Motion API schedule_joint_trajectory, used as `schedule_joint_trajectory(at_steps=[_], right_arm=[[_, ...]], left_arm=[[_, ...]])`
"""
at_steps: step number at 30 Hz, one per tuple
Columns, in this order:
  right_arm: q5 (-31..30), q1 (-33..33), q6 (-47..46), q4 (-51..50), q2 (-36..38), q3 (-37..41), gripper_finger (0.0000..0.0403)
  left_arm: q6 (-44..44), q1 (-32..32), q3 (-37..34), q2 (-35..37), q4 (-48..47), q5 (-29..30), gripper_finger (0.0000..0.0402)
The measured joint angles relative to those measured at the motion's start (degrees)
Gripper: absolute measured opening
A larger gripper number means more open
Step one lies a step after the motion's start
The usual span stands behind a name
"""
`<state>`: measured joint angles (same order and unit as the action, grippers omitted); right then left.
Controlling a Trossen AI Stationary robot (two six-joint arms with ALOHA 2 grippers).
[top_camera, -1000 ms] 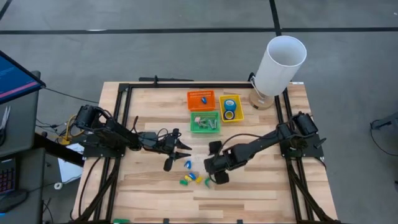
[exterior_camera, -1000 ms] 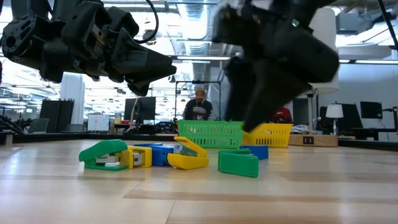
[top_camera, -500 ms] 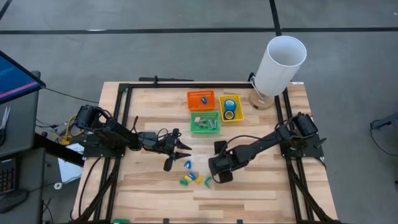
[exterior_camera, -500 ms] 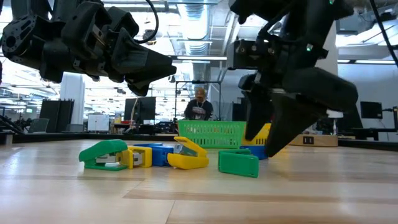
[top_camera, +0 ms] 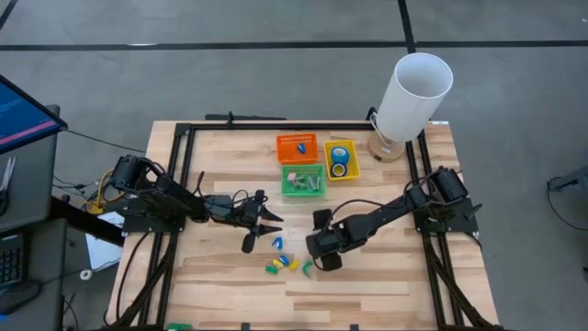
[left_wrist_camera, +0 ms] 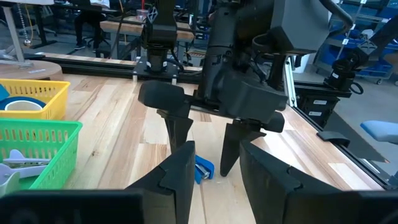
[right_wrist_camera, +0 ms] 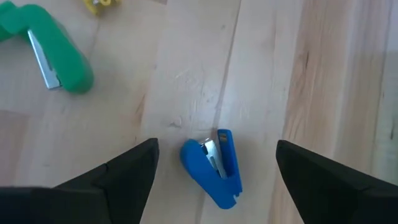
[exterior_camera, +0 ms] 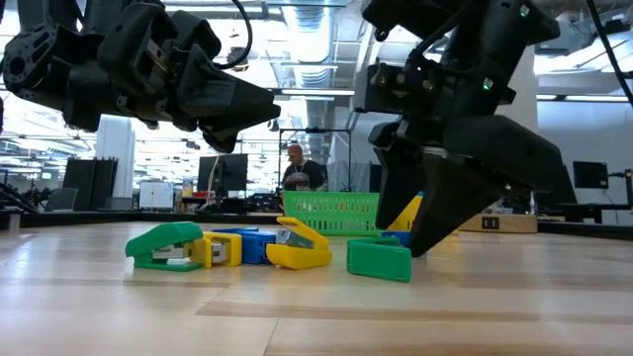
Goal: Pick and place Stapler, Stapler remover, tape
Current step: Put the blue stapler into the orange bin
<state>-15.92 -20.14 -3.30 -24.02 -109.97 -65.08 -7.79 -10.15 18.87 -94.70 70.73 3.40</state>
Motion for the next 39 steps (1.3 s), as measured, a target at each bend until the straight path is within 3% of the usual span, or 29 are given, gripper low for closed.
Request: schedule_joint_trajectory(at_steps=[5, 11, 27, 35, 39], right_arm=[[0.94, 0.07, -0.39, -0.42, 0.00, -0.04, 0.0307], [1.16, 0.07, -0.21, -0.78, 0.00, -0.04, 0.0263], [2.56, 0.52, -0.18, -1.05, -0.02, 0.07, 0.0076], [2.52, 0.81, 1.50, -0.72, -0.02, 0.07, 0.0064], [1.07, 1.06, 4.75, 4.40, -0.04, 0.11, 0.0064]], left_arm=[[0.00, 0.00, 0.00, 0.00, -0.01, 0.01, 0.0118], [0.00, 0.00, 0.00, 0.00, 0.01, 0.02, 0.0118], [0.00, 0.00, 0.00, 0.02, 0.00, 0.00, 0.0118], [0.00, 0.00, 0.00, 0.02, -0.01, 0.01, 0.0118], [0.00, 0.00, 0.00, 0.02, -0.01, 0.00, 0.0118]])
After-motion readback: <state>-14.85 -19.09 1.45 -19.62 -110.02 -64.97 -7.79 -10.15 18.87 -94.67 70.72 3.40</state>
